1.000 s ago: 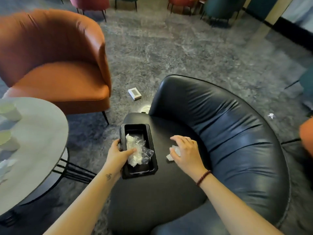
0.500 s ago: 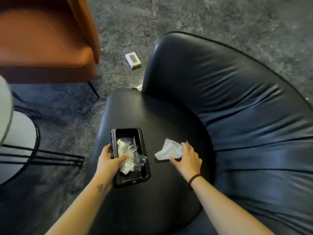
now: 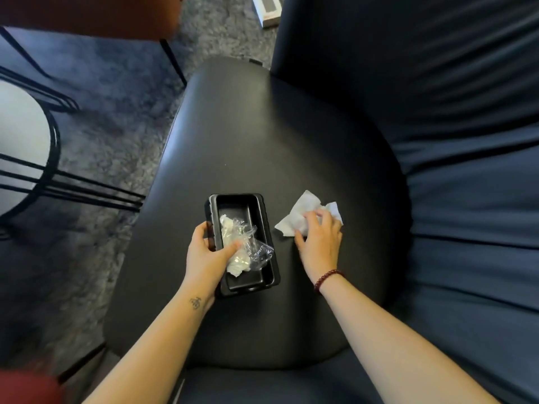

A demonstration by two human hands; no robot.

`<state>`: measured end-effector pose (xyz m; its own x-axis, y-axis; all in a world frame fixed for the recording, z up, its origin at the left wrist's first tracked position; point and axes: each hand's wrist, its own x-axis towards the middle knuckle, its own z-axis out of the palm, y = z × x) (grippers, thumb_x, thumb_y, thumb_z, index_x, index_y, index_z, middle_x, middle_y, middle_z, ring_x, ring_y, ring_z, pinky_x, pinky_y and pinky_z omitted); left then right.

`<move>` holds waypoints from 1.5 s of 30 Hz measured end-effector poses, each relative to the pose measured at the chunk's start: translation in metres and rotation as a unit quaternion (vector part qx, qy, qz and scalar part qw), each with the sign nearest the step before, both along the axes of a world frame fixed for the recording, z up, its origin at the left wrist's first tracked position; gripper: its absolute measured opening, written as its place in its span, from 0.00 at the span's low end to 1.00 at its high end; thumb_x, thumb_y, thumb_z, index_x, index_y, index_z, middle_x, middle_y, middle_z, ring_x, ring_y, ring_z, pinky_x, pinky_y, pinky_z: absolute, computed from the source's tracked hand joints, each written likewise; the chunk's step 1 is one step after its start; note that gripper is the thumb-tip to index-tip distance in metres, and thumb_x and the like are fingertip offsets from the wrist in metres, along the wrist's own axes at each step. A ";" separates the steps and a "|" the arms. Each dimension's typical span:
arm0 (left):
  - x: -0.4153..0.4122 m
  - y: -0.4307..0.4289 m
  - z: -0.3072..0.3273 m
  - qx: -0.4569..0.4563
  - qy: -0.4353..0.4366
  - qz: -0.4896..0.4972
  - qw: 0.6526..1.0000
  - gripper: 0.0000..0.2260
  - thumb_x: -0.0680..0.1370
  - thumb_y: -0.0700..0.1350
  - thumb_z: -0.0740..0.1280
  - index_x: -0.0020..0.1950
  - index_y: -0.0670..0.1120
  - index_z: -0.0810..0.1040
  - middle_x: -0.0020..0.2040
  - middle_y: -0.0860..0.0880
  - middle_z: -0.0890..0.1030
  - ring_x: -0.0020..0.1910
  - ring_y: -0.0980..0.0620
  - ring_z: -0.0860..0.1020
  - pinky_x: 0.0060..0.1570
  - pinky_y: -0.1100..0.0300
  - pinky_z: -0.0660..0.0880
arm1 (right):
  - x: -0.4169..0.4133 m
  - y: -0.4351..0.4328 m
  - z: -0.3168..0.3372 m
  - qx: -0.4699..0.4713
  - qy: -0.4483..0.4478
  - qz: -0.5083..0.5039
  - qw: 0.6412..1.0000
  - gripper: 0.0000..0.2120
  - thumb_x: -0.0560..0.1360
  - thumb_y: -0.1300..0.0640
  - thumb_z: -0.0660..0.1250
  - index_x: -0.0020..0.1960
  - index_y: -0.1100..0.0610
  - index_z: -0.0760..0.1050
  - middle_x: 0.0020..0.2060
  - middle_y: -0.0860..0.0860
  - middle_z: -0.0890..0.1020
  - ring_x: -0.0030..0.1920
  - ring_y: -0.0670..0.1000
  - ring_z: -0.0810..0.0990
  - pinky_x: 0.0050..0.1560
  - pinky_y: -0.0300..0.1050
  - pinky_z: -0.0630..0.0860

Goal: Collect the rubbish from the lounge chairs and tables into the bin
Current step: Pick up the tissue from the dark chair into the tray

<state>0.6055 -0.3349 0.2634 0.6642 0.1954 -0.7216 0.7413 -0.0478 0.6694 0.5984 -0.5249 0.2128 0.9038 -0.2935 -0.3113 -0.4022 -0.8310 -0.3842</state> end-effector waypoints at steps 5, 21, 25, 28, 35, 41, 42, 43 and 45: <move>0.000 0.001 0.003 0.003 -0.005 0.009 1.000 0.25 0.69 0.37 0.73 0.62 0.52 0.68 0.51 0.49 0.81 0.44 0.53 0.82 0.32 0.66 0.77 | 0.006 0.008 0.017 0.150 -0.088 -0.012 0.985 0.05 0.72 0.66 0.66 0.48 0.62 0.74 0.54 0.54 0.73 0.56 0.50 0.72 0.50 0.29 0.67; -0.009 -0.008 0.048 -0.125 -0.037 0.021 0.991 0.26 0.70 0.36 0.71 0.66 0.47 0.68 0.53 0.48 0.81 0.49 0.53 0.82 0.41 0.62 0.78 | -0.017 0.053 0.100 0.148 -0.174 0.196 0.954 0.12 0.72 0.63 0.66 0.54 0.55 0.79 0.50 0.49 0.83 0.58 0.53 0.76 0.61 0.44 0.63; -0.010 0.001 0.054 -0.207 -0.051 0.071 0.974 0.24 0.64 0.42 0.68 0.61 0.46 0.73 0.49 0.48 0.82 0.46 0.54 0.82 0.39 0.62 0.77 | -0.020 0.057 0.106 0.108 -0.154 0.257 0.948 0.16 0.76 0.52 0.59 0.61 0.53 0.74 0.57 0.47 0.80 0.63 0.51 0.71 0.63 0.47 0.58; -0.010 0.008 0.066 -0.198 -0.066 0.082 0.975 0.26 0.66 0.47 0.73 0.62 0.46 0.72 0.54 0.46 0.82 0.52 0.51 0.81 0.44 0.60 0.78 | -0.024 0.062 0.116 0.086 -0.113 0.316 0.938 0.23 0.76 0.47 0.53 0.68 0.52 0.66 0.65 0.49 0.73 0.68 0.53 0.65 0.68 0.53 0.53; -0.004 0.037 0.110 -0.115 -0.058 0.124 0.984 0.19 0.69 0.50 0.73 0.58 0.47 0.74 0.52 0.44 0.81 0.49 0.48 0.82 0.43 0.54 0.79 | -0.021 0.088 0.164 0.029 -0.105 0.424 0.899 0.28 0.75 0.44 0.52 0.72 0.54 0.58 0.70 0.51 0.66 0.71 0.54 0.61 0.69 0.55 0.48; 0.002 0.093 0.151 -0.089 -0.115 0.126 0.981 0.19 0.70 0.46 0.72 0.59 0.45 0.73 0.52 0.44 0.81 0.48 0.48 0.82 0.40 0.55 0.78 | -0.013 0.133 0.214 0.032 -0.157 0.433 0.887 0.26 0.73 0.47 0.58 0.69 0.53 0.64 0.68 0.51 0.69 0.69 0.52 0.64 0.68 0.50 0.53; 0.004 0.105 0.159 -0.086 -0.125 0.126 0.980 0.19 0.70 0.46 0.72 0.59 0.45 0.73 0.52 0.44 0.81 0.47 0.48 0.82 0.39 0.57 0.78 | -0.011 0.144 0.222 0.039 -0.167 0.429 0.887 0.25 0.73 0.47 0.58 0.68 0.53 0.66 0.68 0.51 0.70 0.69 0.51 0.63 0.67 0.49 0.53; 0.007 0.120 0.167 -0.084 -0.135 0.127 0.979 0.19 0.70 0.45 0.72 0.58 0.45 0.73 0.51 0.44 0.81 0.45 0.50 0.82 0.37 0.59 0.78 | -0.008 0.157 0.231 0.044 -0.178 0.424 0.887 0.24 0.73 0.47 0.59 0.68 0.53 0.66 0.68 0.51 0.70 0.69 0.50 0.62 0.68 0.48 0.53; 0.012 0.155 0.185 -0.082 -0.152 0.134 0.976 0.18 0.70 0.46 0.72 0.57 0.47 0.73 0.49 0.46 0.82 0.41 0.54 0.83 0.33 0.62 0.78 | -0.001 0.187 0.248 0.057 -0.200 0.413 0.887 0.24 0.74 0.47 0.58 0.68 0.53 0.66 0.67 0.51 0.70 0.68 0.49 0.62 0.68 0.46 0.54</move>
